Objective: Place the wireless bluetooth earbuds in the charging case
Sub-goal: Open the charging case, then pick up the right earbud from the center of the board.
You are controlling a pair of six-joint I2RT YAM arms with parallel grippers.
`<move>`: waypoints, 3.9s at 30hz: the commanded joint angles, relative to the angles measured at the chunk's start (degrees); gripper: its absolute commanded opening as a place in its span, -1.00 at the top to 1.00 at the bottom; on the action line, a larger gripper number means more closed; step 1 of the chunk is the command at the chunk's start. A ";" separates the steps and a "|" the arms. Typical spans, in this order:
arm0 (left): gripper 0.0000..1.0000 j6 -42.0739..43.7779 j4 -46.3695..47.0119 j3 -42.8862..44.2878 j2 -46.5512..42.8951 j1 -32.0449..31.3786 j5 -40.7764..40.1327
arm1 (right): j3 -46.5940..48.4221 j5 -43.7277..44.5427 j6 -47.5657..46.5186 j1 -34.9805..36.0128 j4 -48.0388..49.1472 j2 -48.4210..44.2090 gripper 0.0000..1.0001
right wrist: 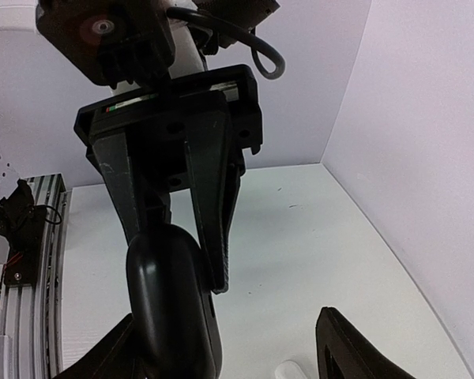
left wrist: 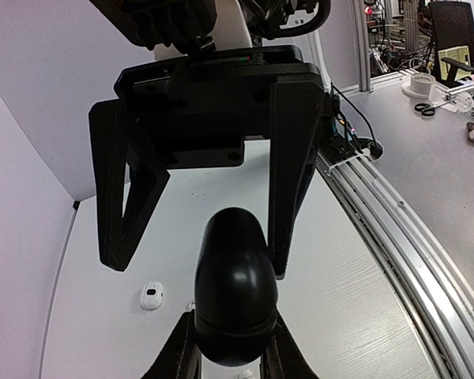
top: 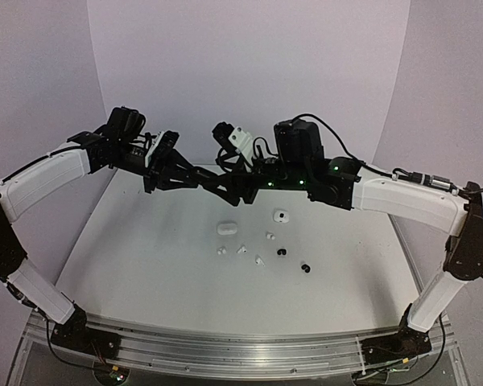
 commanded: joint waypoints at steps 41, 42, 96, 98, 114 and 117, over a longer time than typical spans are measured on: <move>1.00 -15.02 -3.78 1.42 1.98 0.66 10.70 | 6.01 -2.01 7.70 -3.64 3.17 1.57 -0.43; 1.00 -15.84 -4.04 1.51 2.20 0.72 11.15 | 6.08 -2.69 7.97 -3.70 3.17 1.51 -0.44; 1.00 -48.80 28.50 -12.40 -2.75 3.82 6.77 | -24.98 10.20 20.98 -24.52 -32.16 3.23 -0.07; 1.00 -48.54 28.41 -12.47 -2.88 3.82 6.72 | -25.33 10.08 20.33 -24.64 -32.16 4.14 -0.01; 1.00 -46.36 26.92 -12.32 -2.88 3.81 6.48 | -26.17 2.78 20.10 -24.64 -32.08 6.76 0.07; 1.00 -46.10 26.76 -12.29 -2.76 3.82 6.50 | -26.13 1.44 20.47 -24.52 -31.99 6.18 0.09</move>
